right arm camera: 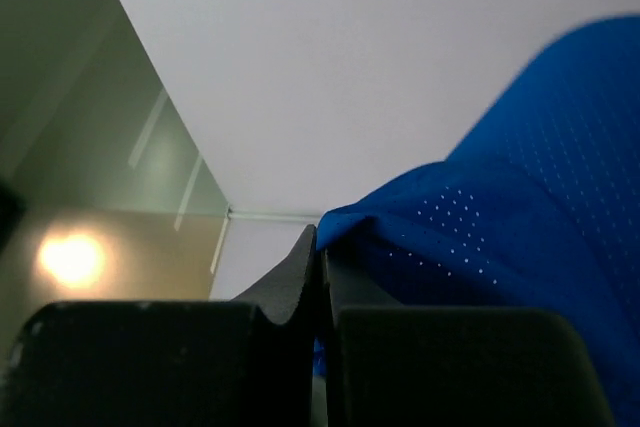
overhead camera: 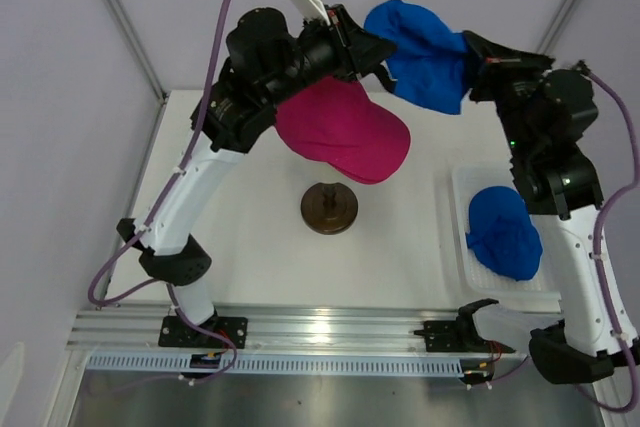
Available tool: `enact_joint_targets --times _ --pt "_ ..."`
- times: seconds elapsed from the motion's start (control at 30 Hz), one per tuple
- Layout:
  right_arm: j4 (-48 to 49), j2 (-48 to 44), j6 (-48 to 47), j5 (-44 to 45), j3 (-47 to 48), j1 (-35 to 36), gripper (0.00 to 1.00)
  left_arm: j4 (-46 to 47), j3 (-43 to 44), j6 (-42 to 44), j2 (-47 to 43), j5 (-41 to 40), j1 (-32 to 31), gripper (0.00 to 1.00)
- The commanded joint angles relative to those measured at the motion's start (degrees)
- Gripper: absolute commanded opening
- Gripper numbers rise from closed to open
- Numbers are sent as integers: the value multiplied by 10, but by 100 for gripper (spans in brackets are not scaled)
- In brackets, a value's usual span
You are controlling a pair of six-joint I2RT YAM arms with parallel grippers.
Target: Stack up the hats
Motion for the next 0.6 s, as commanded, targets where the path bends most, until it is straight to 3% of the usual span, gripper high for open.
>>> enact_joint_targets --times 0.0,0.07,0.1,0.2,0.3,0.37,0.4,0.43,0.57 --pt "108 7 -61 128 -3 146 0 -87 9 5 -22 66 44 1" --pt "142 40 -110 175 -3 204 5 -99 3 13 -28 79 56 1" --pt "165 55 -125 180 5 224 22 -110 -1 16 -33 82 68 1" --pt "158 121 -171 152 71 268 56 -133 -13 23 -42 101 92 1" --pt "115 154 -219 147 136 293 78 -136 -52 26 -71 123 119 1" --pt "114 154 -268 148 146 296 79 -129 -100 24 -103 148 136 1" --pt "116 152 -289 146 150 296 89 -124 -122 23 -114 156 153 1" --pt "114 146 -312 141 156 296 90 -121 -129 21 -125 163 164 1" --pt "62 131 -414 122 194 296 91 -121 -159 18 -165 221 216 1"
